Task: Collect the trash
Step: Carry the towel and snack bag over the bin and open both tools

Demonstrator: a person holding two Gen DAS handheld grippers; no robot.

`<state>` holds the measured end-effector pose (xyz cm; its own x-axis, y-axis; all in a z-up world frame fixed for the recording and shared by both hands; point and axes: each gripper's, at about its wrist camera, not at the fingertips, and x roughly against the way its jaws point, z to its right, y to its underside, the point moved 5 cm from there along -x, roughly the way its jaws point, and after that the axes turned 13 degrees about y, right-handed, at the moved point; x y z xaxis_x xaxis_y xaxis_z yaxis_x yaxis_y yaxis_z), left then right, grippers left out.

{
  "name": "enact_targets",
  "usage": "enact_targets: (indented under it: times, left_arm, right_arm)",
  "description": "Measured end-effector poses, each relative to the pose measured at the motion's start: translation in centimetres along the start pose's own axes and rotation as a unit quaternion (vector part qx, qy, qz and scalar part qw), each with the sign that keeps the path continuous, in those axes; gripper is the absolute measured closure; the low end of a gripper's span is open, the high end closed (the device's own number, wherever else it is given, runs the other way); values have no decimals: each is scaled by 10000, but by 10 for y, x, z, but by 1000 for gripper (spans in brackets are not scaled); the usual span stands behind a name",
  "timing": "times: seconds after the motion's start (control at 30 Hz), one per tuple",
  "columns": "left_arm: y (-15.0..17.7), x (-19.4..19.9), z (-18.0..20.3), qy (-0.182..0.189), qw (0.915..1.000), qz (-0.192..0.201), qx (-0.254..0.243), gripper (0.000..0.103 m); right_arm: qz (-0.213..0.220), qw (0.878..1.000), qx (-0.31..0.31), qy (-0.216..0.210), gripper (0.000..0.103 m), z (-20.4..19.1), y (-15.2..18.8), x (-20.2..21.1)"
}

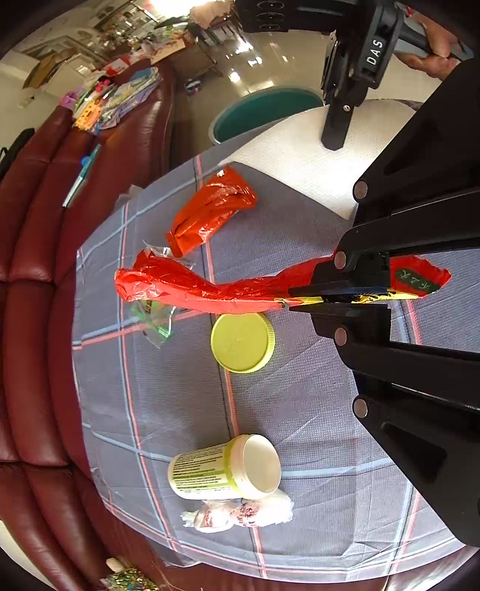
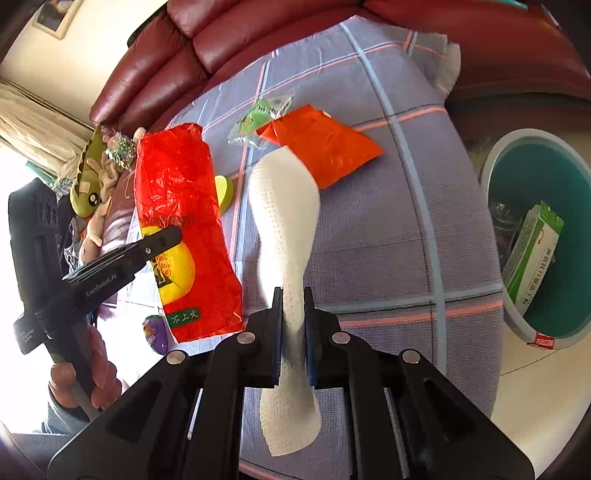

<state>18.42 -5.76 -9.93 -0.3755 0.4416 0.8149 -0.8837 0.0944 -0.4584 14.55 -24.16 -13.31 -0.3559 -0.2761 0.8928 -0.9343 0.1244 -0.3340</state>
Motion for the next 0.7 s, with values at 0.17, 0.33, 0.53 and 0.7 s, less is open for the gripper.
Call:
enact_targets:
  times: [0.17, 0.33, 0.53, 0.7]
  left_arm:
    - [-7, 21, 18, 59, 9998, 156, -118, 100]
    - [-15, 37, 50, 200, 9987, 282, -383, 100]
    - [-28, 34, 97, 442, 9955, 252, -802, 100]
    - [-41, 17, 144, 717, 9902, 136, -1188, 100]
  right_arm:
    - [317, 9995, -83, -37, 93, 11, -5, 25]
    - [592, 9980, -197, -64, 93, 24, -15, 45]
    - [957, 9940, -536, 23, 93, 61, -23, 75]
    - [1261, 9872, -948, 215, 93, 112, -28, 105]
